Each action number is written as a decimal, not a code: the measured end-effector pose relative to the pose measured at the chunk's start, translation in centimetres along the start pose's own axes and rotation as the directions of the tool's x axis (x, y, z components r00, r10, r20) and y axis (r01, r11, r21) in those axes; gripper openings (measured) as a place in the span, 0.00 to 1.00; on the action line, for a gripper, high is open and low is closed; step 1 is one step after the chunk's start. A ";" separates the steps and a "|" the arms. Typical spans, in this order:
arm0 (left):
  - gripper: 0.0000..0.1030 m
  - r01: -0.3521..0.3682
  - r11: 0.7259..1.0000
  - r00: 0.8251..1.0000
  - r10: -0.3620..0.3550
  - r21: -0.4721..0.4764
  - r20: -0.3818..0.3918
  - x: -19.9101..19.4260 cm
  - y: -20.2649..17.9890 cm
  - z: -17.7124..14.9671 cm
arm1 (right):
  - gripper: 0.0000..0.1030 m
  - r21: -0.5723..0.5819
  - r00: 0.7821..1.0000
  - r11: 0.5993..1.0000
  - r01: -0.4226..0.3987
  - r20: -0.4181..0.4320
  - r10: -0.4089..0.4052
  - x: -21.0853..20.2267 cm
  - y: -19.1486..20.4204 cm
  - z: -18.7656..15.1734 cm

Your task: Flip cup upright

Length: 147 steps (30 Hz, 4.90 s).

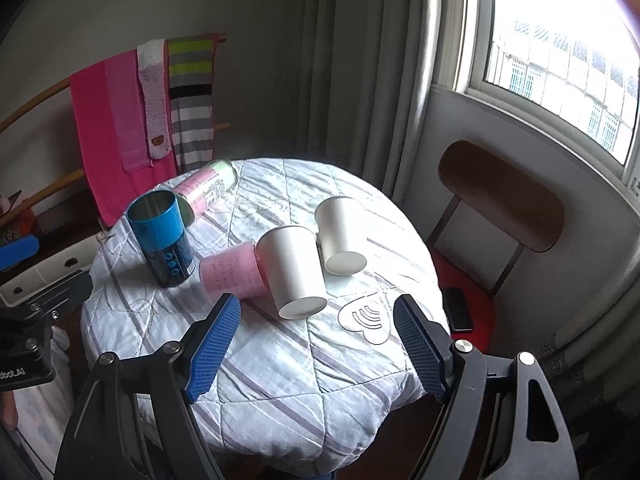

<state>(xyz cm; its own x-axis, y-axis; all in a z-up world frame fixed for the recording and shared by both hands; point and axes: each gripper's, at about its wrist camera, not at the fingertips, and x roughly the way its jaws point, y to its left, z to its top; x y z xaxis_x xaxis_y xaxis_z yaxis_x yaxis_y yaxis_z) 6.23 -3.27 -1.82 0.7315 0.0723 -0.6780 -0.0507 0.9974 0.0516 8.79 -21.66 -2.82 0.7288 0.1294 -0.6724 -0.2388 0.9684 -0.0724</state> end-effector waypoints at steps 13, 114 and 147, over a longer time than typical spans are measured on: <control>1.00 -0.020 1.000 0.998 0.019 -0.013 -0.067 5.3 0.8 0.7 | 0.78 -0.067 0.984 0.997 -0.045 -0.173 0.033 10.0 -0.6 0.8; 1.00 -0.025 1.000 0.995 0.025 -0.007 -0.093 5.0 0.4 -0.6 | 0.75 0.079 0.986 0.988 -0.130 0.116 0.121 4.3 -0.7 -4.8; 1.00 -0.001 1.000 0.999 0.001 -0.008 0.048 -0.5 0.7 -1.2 | 0.76 0.061 0.976 0.991 -0.117 0.193 0.103 -3.4 1.4 -3.4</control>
<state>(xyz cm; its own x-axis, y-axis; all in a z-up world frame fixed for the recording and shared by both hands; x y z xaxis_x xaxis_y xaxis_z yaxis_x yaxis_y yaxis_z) 4.98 -2.58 -2.30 0.7635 0.0731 -0.6416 -0.0566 0.9973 0.0462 3.79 -21.47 -3.20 0.8104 0.2674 -0.5213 -0.2827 0.9578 0.0518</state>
